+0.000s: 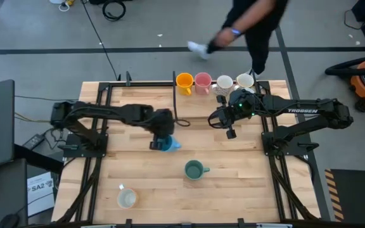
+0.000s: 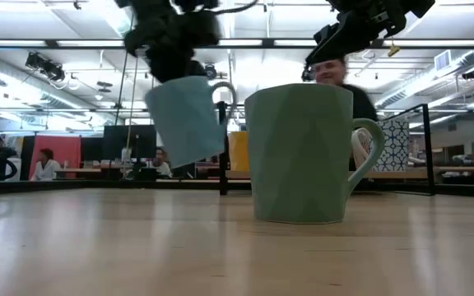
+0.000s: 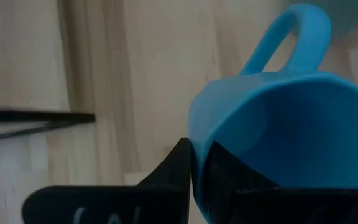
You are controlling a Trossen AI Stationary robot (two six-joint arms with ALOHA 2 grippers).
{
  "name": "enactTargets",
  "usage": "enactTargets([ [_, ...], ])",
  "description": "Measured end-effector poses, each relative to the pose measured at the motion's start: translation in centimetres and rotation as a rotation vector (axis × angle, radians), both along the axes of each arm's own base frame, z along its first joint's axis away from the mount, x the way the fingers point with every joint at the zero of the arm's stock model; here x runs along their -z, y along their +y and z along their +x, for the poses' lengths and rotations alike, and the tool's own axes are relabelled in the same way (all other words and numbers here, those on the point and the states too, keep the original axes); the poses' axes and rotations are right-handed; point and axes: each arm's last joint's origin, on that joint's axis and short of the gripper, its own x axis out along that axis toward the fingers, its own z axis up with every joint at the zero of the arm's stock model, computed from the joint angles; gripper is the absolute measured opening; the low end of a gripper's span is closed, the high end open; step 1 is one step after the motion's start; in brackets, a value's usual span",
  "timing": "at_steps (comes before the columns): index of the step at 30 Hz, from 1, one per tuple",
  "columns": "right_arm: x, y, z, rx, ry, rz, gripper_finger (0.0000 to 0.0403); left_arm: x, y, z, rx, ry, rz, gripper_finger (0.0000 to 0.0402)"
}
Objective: Place coffee mugs
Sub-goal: Put the blue mug on the shelf
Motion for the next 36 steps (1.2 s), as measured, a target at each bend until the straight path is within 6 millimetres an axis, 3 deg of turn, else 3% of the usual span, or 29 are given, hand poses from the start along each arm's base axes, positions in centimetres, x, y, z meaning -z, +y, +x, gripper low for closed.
enactTargets([
  [5,0.0,0.0,0.0,0.004,0.002,0.006,0.0117,0.4,1.0,2.6,-0.023,0.043,-0.002,0.0028],
  [10,0.0,0.0,0.0,0.014,0.004,0.022,0.0117,1.6,1.8,3.8,-0.043,0.078,-0.006,0.0031],
  [18,0.0,0.0,0.0,0.019,0.001,0.027,0.0117,3.7,2.2,4.2,-0.058,0.164,-0.015,0.0033],
  [36,0.0,0.0,0.0,0.018,-0.002,0.027,0.0117,3.6,2.4,4.5,-0.081,0.133,0.057,0.0054],
])
